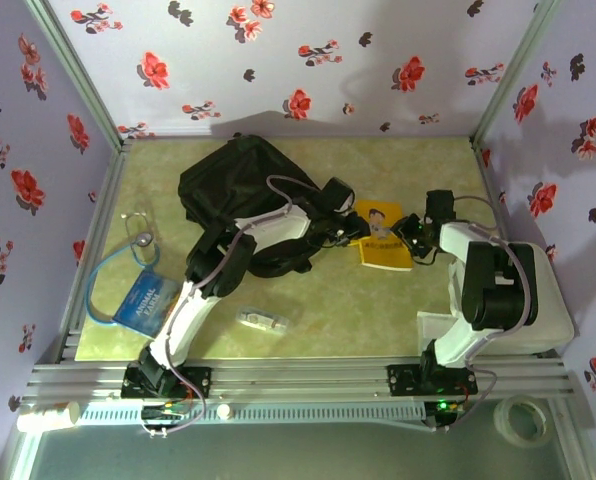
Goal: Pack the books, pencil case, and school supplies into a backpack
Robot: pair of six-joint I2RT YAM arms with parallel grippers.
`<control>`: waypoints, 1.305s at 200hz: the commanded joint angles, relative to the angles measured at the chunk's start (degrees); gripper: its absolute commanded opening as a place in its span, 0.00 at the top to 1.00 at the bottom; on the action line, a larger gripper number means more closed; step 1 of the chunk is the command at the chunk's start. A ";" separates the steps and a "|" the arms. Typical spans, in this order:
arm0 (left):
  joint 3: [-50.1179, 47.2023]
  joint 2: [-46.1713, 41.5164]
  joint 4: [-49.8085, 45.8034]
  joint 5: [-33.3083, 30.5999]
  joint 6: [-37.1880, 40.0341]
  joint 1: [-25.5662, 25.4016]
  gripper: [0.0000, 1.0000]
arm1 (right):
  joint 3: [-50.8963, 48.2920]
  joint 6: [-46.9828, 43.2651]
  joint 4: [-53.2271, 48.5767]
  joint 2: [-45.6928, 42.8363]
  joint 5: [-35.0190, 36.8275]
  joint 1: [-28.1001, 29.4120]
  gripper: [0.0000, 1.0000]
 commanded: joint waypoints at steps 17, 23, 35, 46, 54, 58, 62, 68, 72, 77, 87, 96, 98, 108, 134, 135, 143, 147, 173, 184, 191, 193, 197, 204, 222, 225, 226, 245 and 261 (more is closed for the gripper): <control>0.28 -2.44 5.28 5.07 -2.00 -1.18 0.76 | -3.71 1.69 -2.90 1.85 -1.52 0.73 0.56; 1.23 -1.70 4.06 5.03 -1.75 -1.26 0.77 | -3.75 1.63 -2.75 1.70 -1.75 0.73 0.56; 2.70 -0.82 2.31 4.95 -1.31 -1.26 0.77 | -3.79 1.52 -2.79 0.96 -1.80 0.73 0.56; 3.64 -0.57 1.16 4.57 -0.67 -1.30 0.77 | -3.88 1.45 -2.59 -0.30 -1.73 0.73 0.56; 4.27 -0.64 0.20 4.08 0.09 -1.22 0.78 | -3.97 1.43 -2.62 -1.45 -1.82 0.73 0.55; 4.67 -0.67 -0.37 3.83 0.54 -1.18 0.81 | -3.97 1.43 -2.62 -2.06 -1.68 0.73 0.54; 5.17 -0.74 -0.92 3.65 1.01 -1.17 0.84 | -3.83 1.43 -2.49 -2.71 -1.65 0.75 0.54; 5.71 -0.99 -1.75 3.34 1.82 -1.17 0.89 | -3.88 1.51 -2.53 -3.74 -1.65 0.73 0.54; 6.01 -1.34 -2.10 3.06 2.33 -1.14 0.91 | -3.84 1.58 -2.38 -4.49 -1.65 0.73 0.53; 6.13 -1.82 -2.25 2.59 3.03 -1.13 0.94 | -3.90 1.73 -2.01 -5.54 -1.65 0.73 0.52; 6.28 -3.06 -2.06 2.13 4.48 -0.97 0.98 | -4.30 2.35 -1.03 -7.85 -1.90 0.73 0.50; 6.06 -4.75 -1.82 1.61 5.64 -0.68 0.99 | -4.62 3.10 0.00 -10.11 -1.91 0.73 0.48; 5.95 -5.20 -1.73 1.43 5.90 -0.59 0.99 | -4.73 3.23 0.37 -10.68 -2.00 0.73 0.47; 4.92 -7.39 -0.86 0.77 6.65 0.02 1.00 | -5.34 4.68 1.97 -12.75 -2.63 0.73 0.42; -1.36 -14.41 4.48 -0.48 6.91 3.14 1.00 | -7.09 9.64 8.03 -19.57 -5.06 0.73 0.31; -1.65 -14.66 4.61 -0.49 6.90 3.27 1.00 | -7.16 9.84 8.29 -19.80 -5.11 0.73 0.30; -3.59 -16.70 6.02 -0.97 6.89 4.41 1.00 | -7.60 11.42 10.10 -21.33 -5.79 0.73 0.29; -4.37 -17.82 6.44 -1.24 6.89 5.02 1.00 | -7.76 12.43 11.01 -21.89 -6.15 0.73 0.28; -10.08 -24.00 9.21 -2.91 6.00 9.28 1.00 | -9.29 17.76 17.02 -24.56 -7.04 1.81 0.26; -12.59 -26.37 10.90 -3.71 5.12 10.78 1.00 | -9.85 19.86 19.94 -24.80 -7.71 2.87 0.25; -13.98 -27.63 11.84 -4.26 4.41 11.69 1.00 | -10.07 21.38 21.74 -24.86 -8.12 3.66 0.23; -14.40 -27.99 12.14 -4.28 4.14 11.91 1.00 | -10.11 21.88 22.26 -24.76 -8.25 3.90 0.23; -15.18 -28.60 12.75 -4.45 3.61 12.32 1.00 | -10.30 22.88 23.56 -24.63 -8.42 4.50 0.22; -16.57 -29.76 14.12 -4.73 2.56 13.15 1.00 | -10.58 24.79 26.18 -24.32 -8.76 5.77 0.21; -20.04 -32.16 18.16 -5.51 -0.88 14.66 1.00 | -10.86 29.19 33.21 -22.92 -7.89 9.71 0.18; -20.48 -32.43 18.96 -5.52 -1.57 14.85 1.00 | -10.87 29.79 34.04 -22.75 -7.21 10.46 0.18; -20.75 -32.54 19.23 -5.52 -1.91 14.88 1.00 | -10.85 29.98 34.39 -22.66 -7.06 10.74 0.18; -24.22 -34.45 24.95 -5.72 -7.53 15.97 1.00 | -11.08 33.75 39.96 -21.14 -3.01 15.58 0.14; -26.17 -35.74 28.47 -5.93 -10.97 16.58 1.00 | -10.76 36.97 45.53 -19.13 -1.30 18.47 0.13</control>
